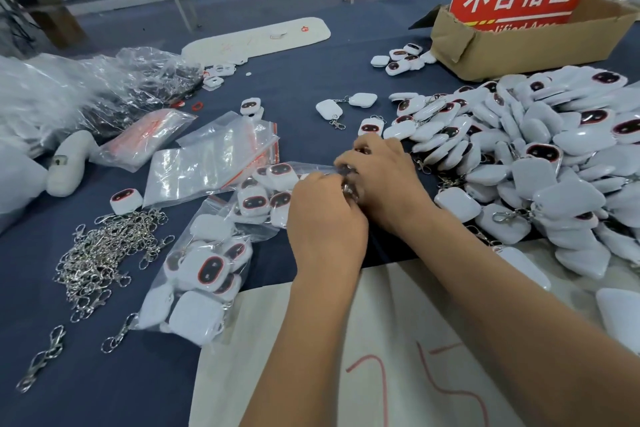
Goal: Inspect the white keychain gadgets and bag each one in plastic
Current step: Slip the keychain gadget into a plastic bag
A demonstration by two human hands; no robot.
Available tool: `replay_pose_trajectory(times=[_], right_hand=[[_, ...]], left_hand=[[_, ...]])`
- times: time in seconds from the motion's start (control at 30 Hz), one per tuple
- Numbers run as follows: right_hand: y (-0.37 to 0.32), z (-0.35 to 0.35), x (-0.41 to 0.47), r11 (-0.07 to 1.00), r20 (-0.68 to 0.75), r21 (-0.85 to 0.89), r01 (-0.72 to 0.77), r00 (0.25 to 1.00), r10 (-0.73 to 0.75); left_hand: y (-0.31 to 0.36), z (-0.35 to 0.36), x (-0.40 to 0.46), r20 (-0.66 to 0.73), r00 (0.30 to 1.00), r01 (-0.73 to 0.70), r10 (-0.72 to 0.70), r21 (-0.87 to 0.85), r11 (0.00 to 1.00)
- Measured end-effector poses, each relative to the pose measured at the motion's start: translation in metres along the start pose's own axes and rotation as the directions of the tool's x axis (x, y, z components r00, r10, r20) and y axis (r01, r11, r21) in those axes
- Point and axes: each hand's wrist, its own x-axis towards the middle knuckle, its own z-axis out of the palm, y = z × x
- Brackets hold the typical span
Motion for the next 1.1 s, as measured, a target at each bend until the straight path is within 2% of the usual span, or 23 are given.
replay_pose_trajectory(times=[0.07,0.17,0.27,0.33,0.4,0.47,0.6,0.67,0.77,0.93,1.1], right_hand=[[0.001,-0.002,-0.009,0.996,-0.125,0.087,0.026,0.992,-0.015],[0.004,-0.006,-0.027,0.959,-0.206,0.277,0.064,0.979,-0.006],[0.003,-0.016,-0.042,0.847,-0.294,0.512,0.142,0.956,0.018],[0.003,-0.018,-0.049,0.782,-0.335,0.573,0.243,0.941,-0.047],[0.004,-0.018,-0.056,0.686,-0.327,0.665,0.295,0.941,-0.088],[0.007,-0.016,-0.061,0.568,-0.289,0.774,0.281,0.954,-0.08],[0.011,-0.018,-0.061,0.434,-0.126,0.889,0.144,0.99,-0.069],[0.013,-0.02,-0.057,0.411,-0.042,0.91,0.056,0.998,-0.042],[0.015,-0.022,-0.056,0.405,-0.02,0.914,0.014,1.0,0.01],[0.014,-0.021,-0.056,0.389,-0.004,0.921,-0.03,0.996,0.085],[0.013,-0.022,-0.056,0.352,0.025,0.933,-0.069,0.991,0.13]], left_hand=[[-0.001,-0.001,-0.001,-0.022,0.999,0.032,-0.032,0.023,0.999],[-0.006,-0.002,0.002,-0.084,0.994,0.071,-0.07,0.004,0.997],[-0.006,-0.007,0.006,-0.182,0.979,0.032,-0.095,-0.322,0.946],[-0.005,-0.01,0.007,-0.086,0.991,0.048,-0.106,-0.512,0.858],[-0.006,-0.007,0.008,0.074,0.991,0.136,-0.115,-0.602,0.786],[-0.006,-0.004,0.007,0.136,0.977,0.213,-0.164,-0.649,0.73],[-0.007,-0.005,0.007,0.21,0.935,0.335,-0.285,-0.782,0.525],[-0.009,-0.006,0.007,0.247,0.928,0.356,-0.278,-0.803,0.477],[-0.011,-0.006,0.007,0.237,0.944,0.322,-0.229,-0.806,0.497],[-0.011,-0.002,0.007,0.154,0.969,0.242,-0.193,-0.748,0.618],[-0.012,-0.003,0.006,0.157,0.975,0.221,-0.157,-0.75,0.624]])
